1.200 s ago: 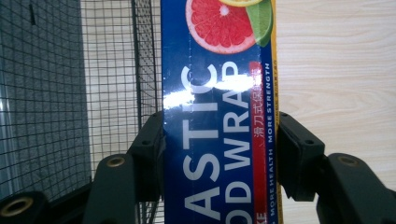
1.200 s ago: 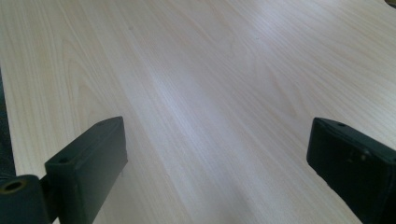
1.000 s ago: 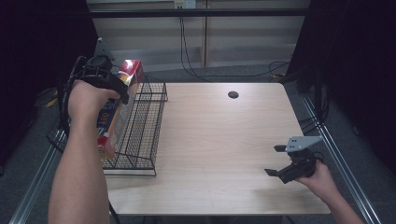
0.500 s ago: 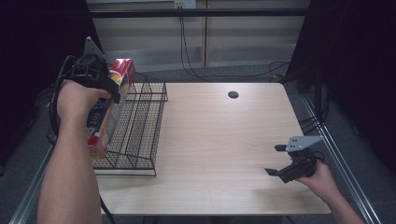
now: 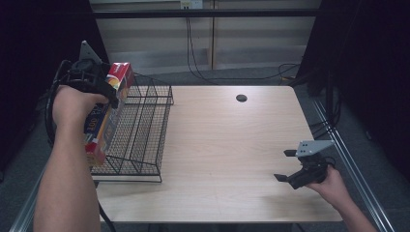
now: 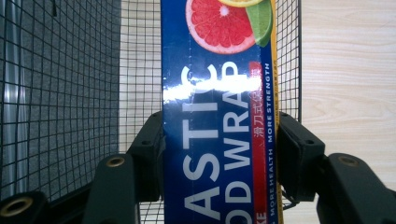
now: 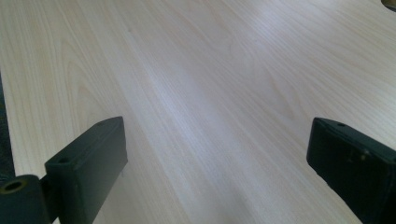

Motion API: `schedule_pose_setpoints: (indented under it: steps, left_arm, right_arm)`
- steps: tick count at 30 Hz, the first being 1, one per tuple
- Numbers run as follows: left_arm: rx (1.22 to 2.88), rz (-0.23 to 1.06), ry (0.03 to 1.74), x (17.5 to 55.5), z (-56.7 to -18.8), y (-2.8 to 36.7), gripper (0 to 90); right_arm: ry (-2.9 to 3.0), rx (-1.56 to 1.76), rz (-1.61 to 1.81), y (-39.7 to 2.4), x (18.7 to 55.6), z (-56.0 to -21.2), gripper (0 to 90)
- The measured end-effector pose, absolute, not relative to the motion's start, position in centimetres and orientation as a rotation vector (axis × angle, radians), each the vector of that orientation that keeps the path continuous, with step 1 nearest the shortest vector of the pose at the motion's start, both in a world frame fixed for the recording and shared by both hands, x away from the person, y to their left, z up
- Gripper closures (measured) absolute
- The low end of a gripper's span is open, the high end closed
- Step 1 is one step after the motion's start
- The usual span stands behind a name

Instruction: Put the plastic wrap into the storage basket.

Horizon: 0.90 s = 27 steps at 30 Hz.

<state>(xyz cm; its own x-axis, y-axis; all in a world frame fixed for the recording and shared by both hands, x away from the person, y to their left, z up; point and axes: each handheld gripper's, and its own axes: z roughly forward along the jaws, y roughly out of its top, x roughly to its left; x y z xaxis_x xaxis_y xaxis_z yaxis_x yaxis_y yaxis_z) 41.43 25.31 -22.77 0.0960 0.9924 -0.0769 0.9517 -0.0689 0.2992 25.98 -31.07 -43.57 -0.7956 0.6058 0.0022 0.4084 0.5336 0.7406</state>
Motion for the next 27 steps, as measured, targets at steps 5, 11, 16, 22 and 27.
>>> schedule_pose_setpoints:
  steps: [5,11,16,22,27]
  left_arm:
    - [2.092,0.219,1.950,41.4,-23.0,25.7,44.1]
    - [2.081,0.212,1.966,41.4,-23.3,26.0,44.1]
    - [2.075,0.221,1.975,41.4,-23.5,26.3,44.0]
    - [2.077,0.226,1.986,41.4,-23.9,26.8,44.0]
    - [2.070,0.225,2.003,41.4,-24.4,27.3,43.9]
  right_arm:
    - [2.520,0.852,1.124,-31.0,26.0,-43.6,4.8]
    - [2.519,0.852,1.124,-31.1,26.0,-43.6,4.8]
    - [2.524,0.854,1.125,-31.0,26.0,-43.6,4.8]
    - [2.525,0.851,1.121,-31.0,26.0,-43.7,4.8]
    - [2.525,0.857,1.122,-30.9,26.1,-43.7,4.8]
